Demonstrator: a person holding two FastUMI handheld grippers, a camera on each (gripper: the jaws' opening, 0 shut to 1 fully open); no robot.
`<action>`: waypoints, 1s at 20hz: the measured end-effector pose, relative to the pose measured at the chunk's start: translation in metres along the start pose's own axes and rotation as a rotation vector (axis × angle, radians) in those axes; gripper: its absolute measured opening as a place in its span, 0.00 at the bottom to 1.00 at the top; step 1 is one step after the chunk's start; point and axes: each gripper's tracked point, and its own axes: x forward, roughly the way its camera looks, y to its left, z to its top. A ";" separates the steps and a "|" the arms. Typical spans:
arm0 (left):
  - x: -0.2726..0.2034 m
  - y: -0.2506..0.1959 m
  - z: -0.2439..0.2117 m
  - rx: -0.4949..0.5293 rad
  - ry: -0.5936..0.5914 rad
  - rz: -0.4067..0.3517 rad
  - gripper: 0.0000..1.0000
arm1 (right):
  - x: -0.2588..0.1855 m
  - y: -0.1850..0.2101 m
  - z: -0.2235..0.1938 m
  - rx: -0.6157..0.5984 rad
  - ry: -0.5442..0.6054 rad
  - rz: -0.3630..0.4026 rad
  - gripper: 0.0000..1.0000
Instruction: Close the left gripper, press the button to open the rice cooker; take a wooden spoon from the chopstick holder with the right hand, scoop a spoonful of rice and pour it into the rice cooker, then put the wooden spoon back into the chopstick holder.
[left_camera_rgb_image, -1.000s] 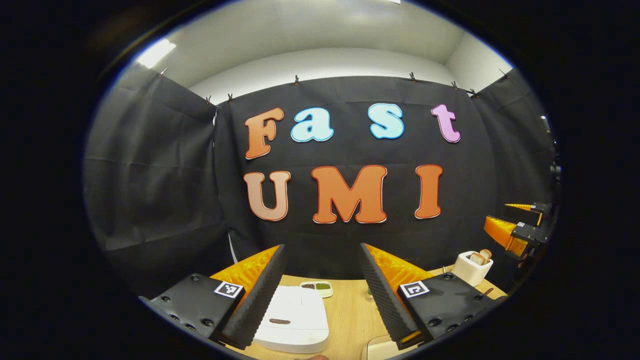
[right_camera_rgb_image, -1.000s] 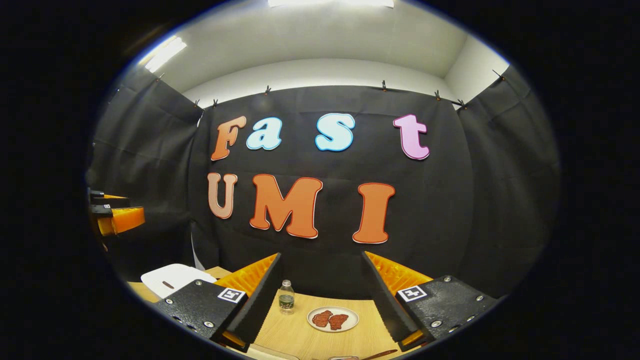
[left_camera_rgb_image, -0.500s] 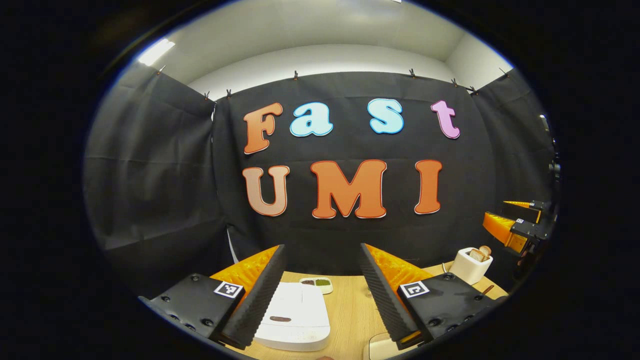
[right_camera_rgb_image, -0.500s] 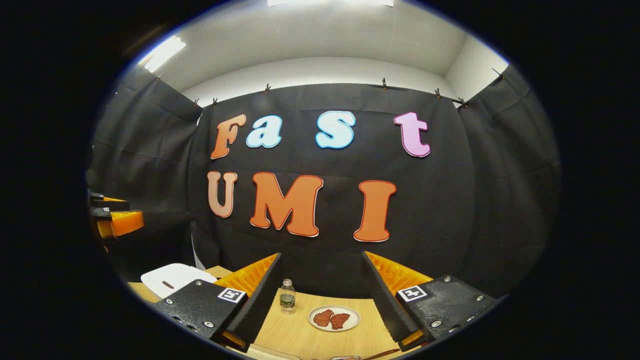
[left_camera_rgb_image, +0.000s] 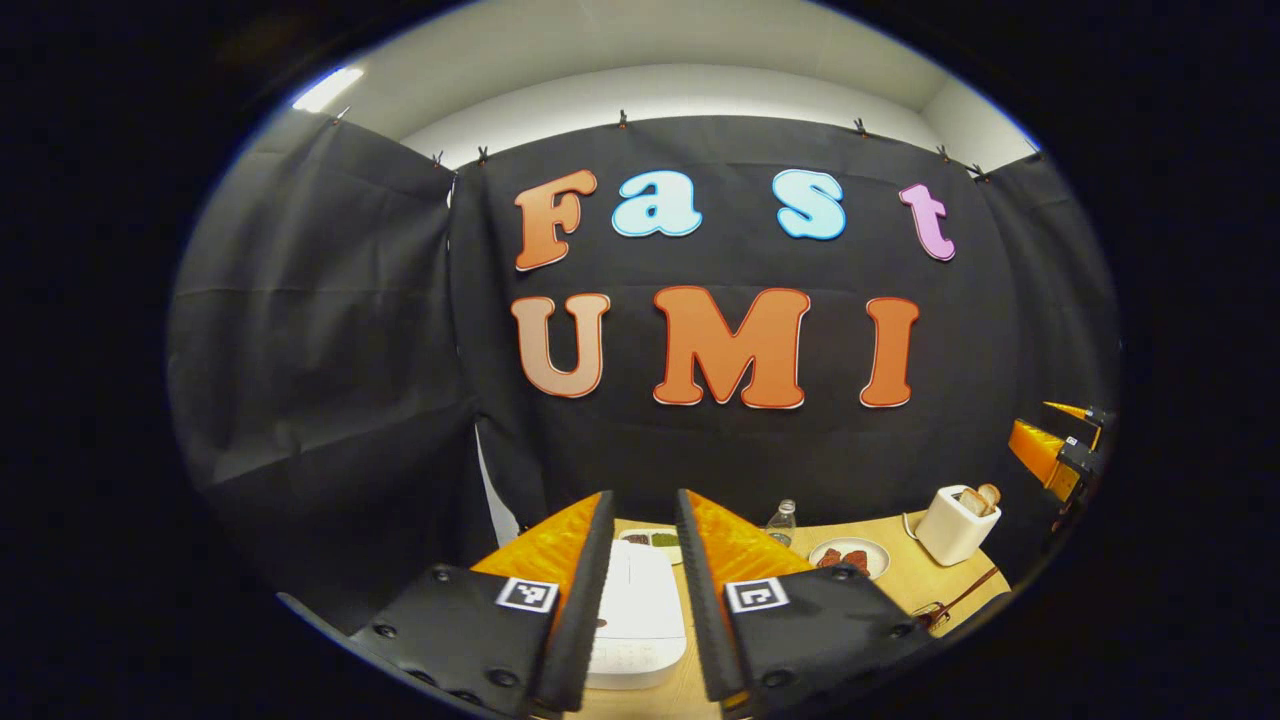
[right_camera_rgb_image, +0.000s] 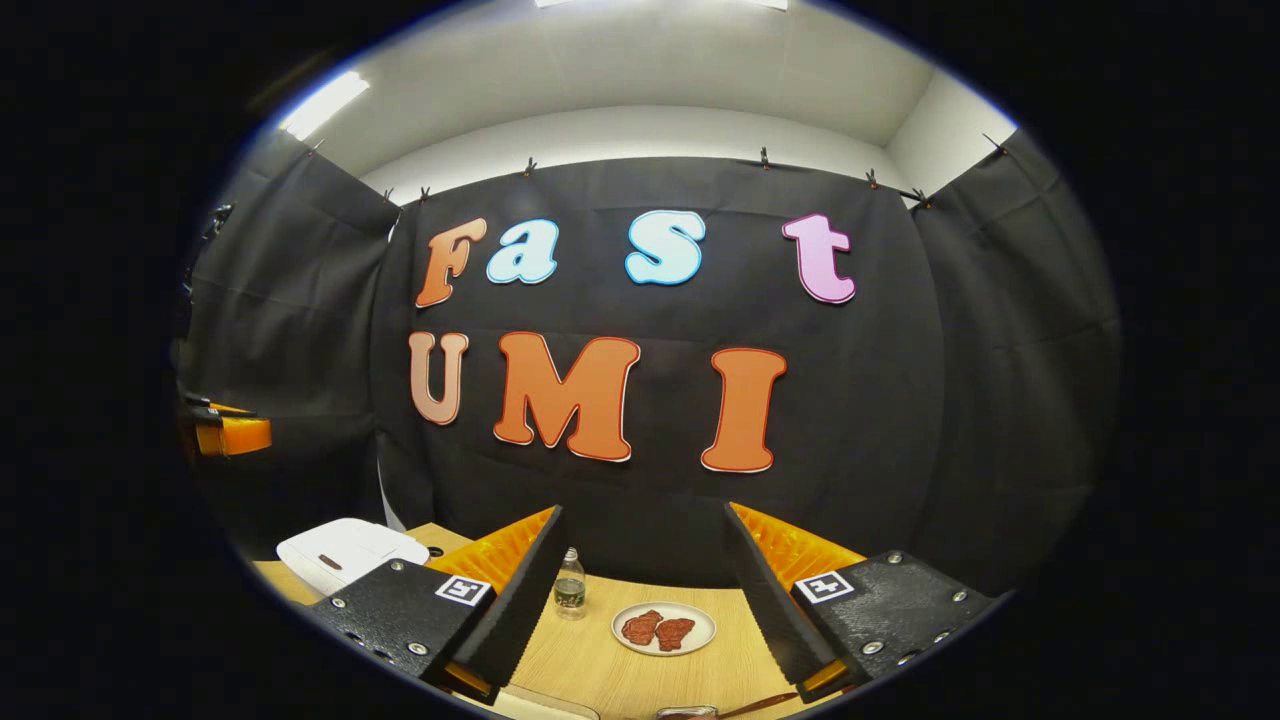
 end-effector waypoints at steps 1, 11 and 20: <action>0.002 0.010 -0.006 -0.017 0.021 0.024 0.36 | -0.001 -0.002 -0.001 -0.005 0.002 -0.007 0.95; 0.052 0.047 -0.102 -0.225 0.453 0.020 0.05 | -0.022 -0.048 -0.032 -0.025 0.078 -0.133 0.95; 0.087 0.057 -0.201 -0.345 0.834 0.014 0.05 | -0.043 -0.088 -0.073 0.006 0.194 -0.274 0.95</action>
